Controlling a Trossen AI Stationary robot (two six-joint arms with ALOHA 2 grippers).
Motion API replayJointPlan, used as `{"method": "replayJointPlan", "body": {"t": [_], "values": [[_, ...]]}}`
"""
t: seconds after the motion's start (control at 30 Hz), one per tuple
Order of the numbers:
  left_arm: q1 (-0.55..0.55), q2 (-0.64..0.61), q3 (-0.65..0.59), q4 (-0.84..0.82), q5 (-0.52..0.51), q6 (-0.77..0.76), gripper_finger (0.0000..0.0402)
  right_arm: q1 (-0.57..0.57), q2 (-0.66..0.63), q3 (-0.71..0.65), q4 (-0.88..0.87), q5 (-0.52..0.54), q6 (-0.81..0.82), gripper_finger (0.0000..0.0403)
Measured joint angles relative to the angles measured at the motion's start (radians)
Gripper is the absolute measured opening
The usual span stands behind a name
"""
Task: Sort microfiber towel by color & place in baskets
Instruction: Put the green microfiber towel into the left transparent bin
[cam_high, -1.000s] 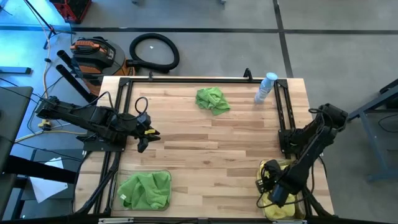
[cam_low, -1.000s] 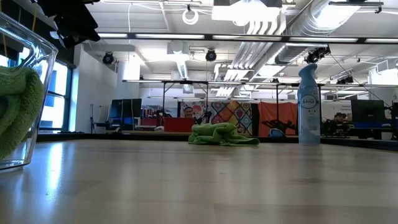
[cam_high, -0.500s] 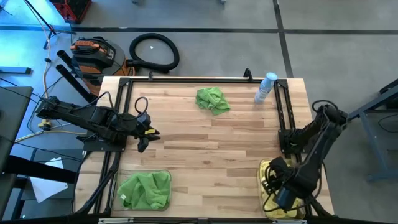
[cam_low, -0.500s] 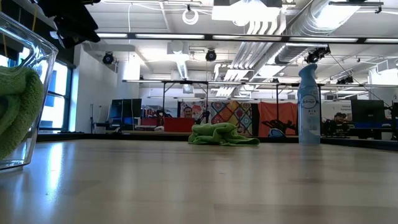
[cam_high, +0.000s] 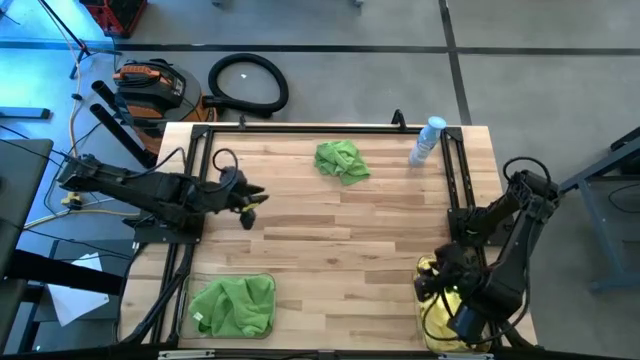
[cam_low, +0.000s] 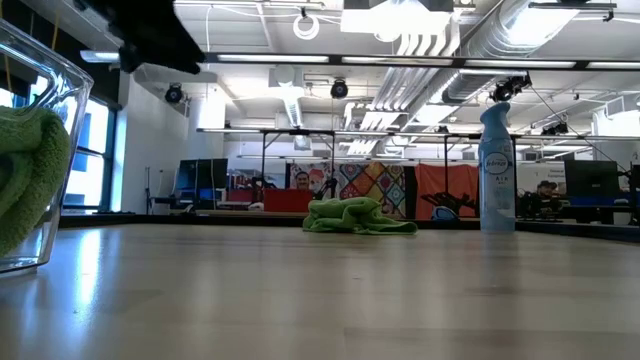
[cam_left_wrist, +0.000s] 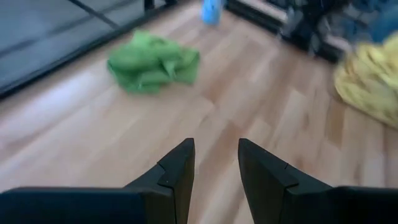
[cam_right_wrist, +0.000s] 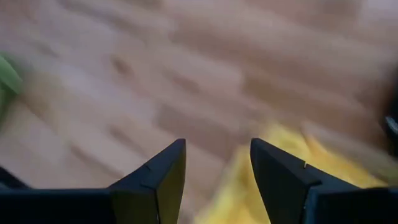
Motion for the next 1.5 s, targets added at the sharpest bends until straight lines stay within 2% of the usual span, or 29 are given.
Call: {"method": "replayJointPlan", "body": {"t": [0.1,0.17,0.3,0.4,0.5,0.6,0.77,0.93,1.07,1.17,1.3,1.37,1.5], "values": [[0.056,0.06,0.0,0.099,0.013,0.063,0.0113,-0.035,0.014,0.0,-0.025,0.143,0.031,0.0177],[0.116,0.119,0.0,0.19,0.078,0.127,0.0113,-0.074,0.016,0.0,-0.022,0.171,0.018,0.0177],[0.266,0.277,0.034,0.344,0.241,0.205,0.0113,-0.166,0.016,0.0,-0.023,0.136,-0.054,0.0177],[0.37,0.428,0.128,0.354,0.321,0.259,0.0113,-0.234,0.016,0.0,-0.023,0.09,-0.102,0.0177],[0.443,0.589,0.256,0.352,0.396,0.403,0.0113,-0.301,0.016,0.0,-0.023,0.078,-0.137,0.0177],[0.483,0.746,0.419,0.306,0.412,0.551,0.0113,-0.366,0.016,0.0,-0.023,0.077,-0.169,0.0177],[0.542,1.005,0.749,0.077,0.415,0.662,0.0113,-0.453,0.016,0.0,-0.023,0.064,-0.165,0.0177],[0.585,1.239,1.058,-0.148,0.414,0.659,0.0113,-0.51,0.016,0.0,-0.022,0.048,-0.165,0.0177],[0.611,1.396,1.242,-0.264,0.404,0.621,0.0113,-0.537,0.016,0.0,-0.021,0.0,-0.164,0.0177],[0.618,1.491,1.328,-0.303,0.404,0.622,0.0113,-0.549,0.016,0.0,-0.015,-0.01,-0.164,0.0177],[0.617,1.579,1.378,-0.33,0.413,0.623,0.0113,-0.559,0.016,0.0,-0.015,-0.01,-0.165,0.0177],[0.611,1.598,1.398,-0.367,0.345,0.652,0.0113,-0.56,0.015,0.0,-0.015,-0.009,-0.167,0.0177],[0.613,1.594,1.418,-0.377,0.379,0.66,0.0093,-0.559,0.015,0.0,-0.017,-0.008,-0.182,0.0177]]}}
